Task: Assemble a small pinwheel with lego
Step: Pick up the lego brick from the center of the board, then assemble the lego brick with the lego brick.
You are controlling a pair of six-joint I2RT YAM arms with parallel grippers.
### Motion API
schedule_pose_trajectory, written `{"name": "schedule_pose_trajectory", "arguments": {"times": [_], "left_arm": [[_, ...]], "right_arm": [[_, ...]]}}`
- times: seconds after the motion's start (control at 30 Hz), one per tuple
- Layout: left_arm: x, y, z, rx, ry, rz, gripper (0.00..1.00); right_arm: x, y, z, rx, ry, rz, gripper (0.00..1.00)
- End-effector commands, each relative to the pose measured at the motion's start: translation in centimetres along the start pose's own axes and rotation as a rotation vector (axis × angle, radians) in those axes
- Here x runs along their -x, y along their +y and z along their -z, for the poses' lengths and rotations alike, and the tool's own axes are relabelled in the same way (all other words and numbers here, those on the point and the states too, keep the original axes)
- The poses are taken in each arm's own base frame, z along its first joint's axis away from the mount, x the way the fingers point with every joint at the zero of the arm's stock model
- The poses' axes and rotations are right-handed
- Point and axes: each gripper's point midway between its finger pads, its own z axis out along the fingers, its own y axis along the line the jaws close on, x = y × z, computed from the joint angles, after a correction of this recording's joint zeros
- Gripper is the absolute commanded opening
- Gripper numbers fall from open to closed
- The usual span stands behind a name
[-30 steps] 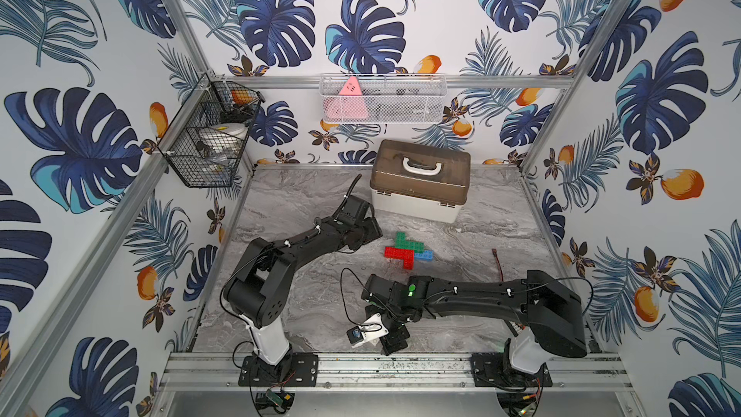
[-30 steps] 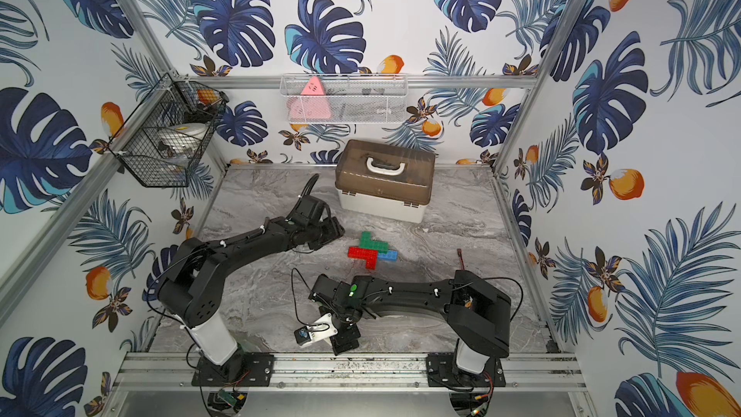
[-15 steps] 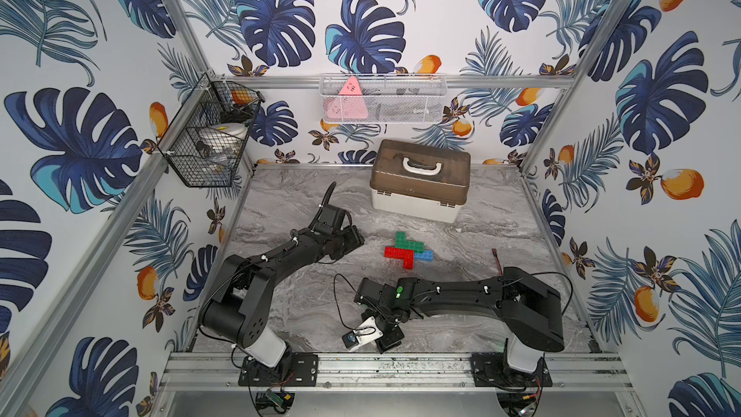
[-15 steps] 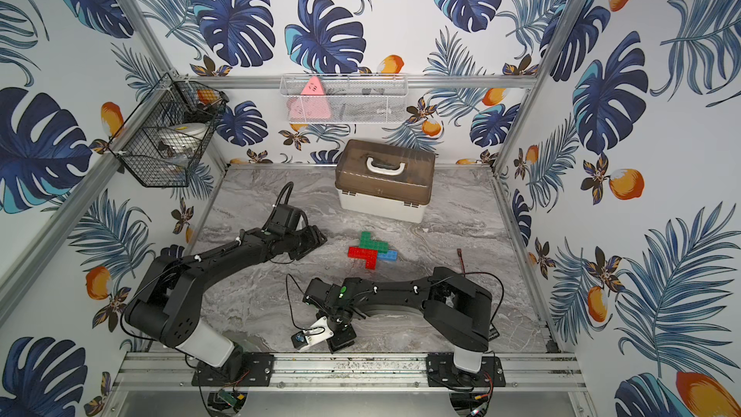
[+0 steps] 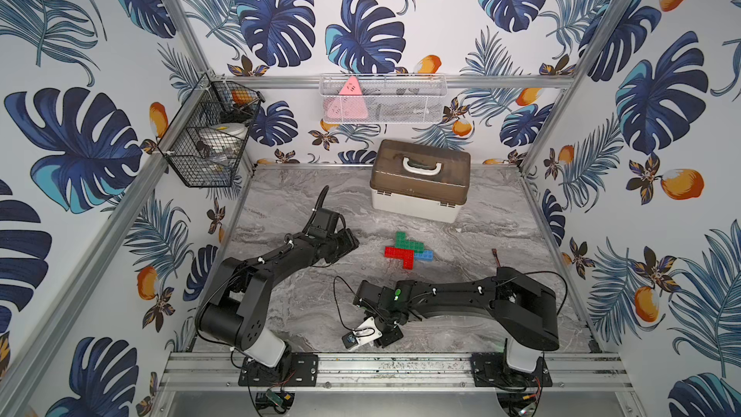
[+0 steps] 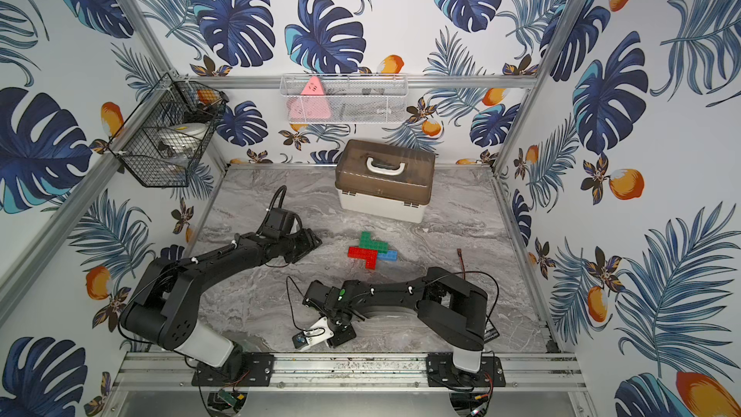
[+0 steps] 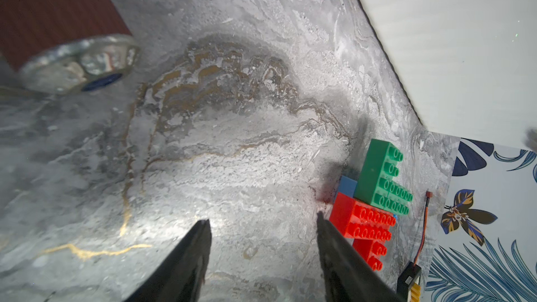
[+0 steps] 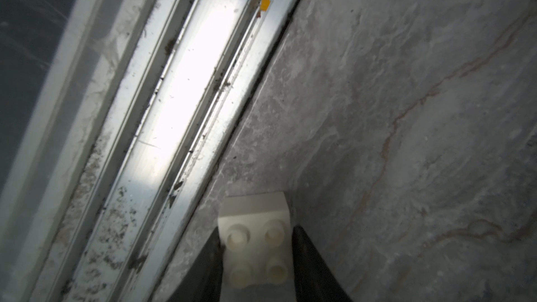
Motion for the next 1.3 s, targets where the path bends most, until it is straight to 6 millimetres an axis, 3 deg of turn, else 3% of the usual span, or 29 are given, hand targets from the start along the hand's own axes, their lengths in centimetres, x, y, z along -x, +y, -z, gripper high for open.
{"name": "schedule_pose_trajectory", "arguments": {"times": [0.0,0.2,0.23,0.33,0.5,0.6,0.73,0.93,1.13,1.27], "left_arm": [[0.3,-0.3,0.3,-0.021,-0.010,-0.013,0.64],[0.4,-0.2,0.8,-0.019,-0.004,-0.014,0.64],[0.4,-0.3,0.8,-0.024,-0.003,-0.012,0.64],[0.4,-0.6,1.2,-0.039,-0.002,-0.007,0.64],[0.6,-1.4,1.6,-0.078,-0.003,0.015,0.64],[0.2,-2.3,1.2,-0.144,0.015,0.056,0.64],[0.2,-2.6,0.9,-0.149,0.014,0.063,0.64],[-1.9,-4.4,-0.2,-0.186,0.046,0.047,0.64],[-4.2,-4.9,-1.5,-0.191,0.089,0.022,0.64],[-4.7,-4.2,-1.9,-0.189,0.092,0.027,0.64]], "right_arm": [[0.4,-0.6,0.7,-0.027,-0.003,-0.025,0.36],[-0.2,-1.5,2.6,-0.031,-0.030,-0.124,0.30],[0.5,-2.7,3.7,-0.054,-0.060,-0.147,0.30],[-0.6,-5.0,6.6,-0.078,-0.091,-0.257,0.23],[-5.1,-10.6,13.7,-0.231,-0.137,-0.432,0.19],[-8.6,-13.4,16.0,-0.316,-0.111,-0.503,0.18],[-12.9,-15.6,15.4,-0.317,-0.004,-0.591,0.17],[-16.9,-18.0,13.2,-0.319,0.072,-0.678,0.16],[-18.4,-19.6,13.0,-0.327,0.085,-0.693,0.14],[-19.2,-19.6,12.3,-0.319,0.102,-0.690,0.14]]}}
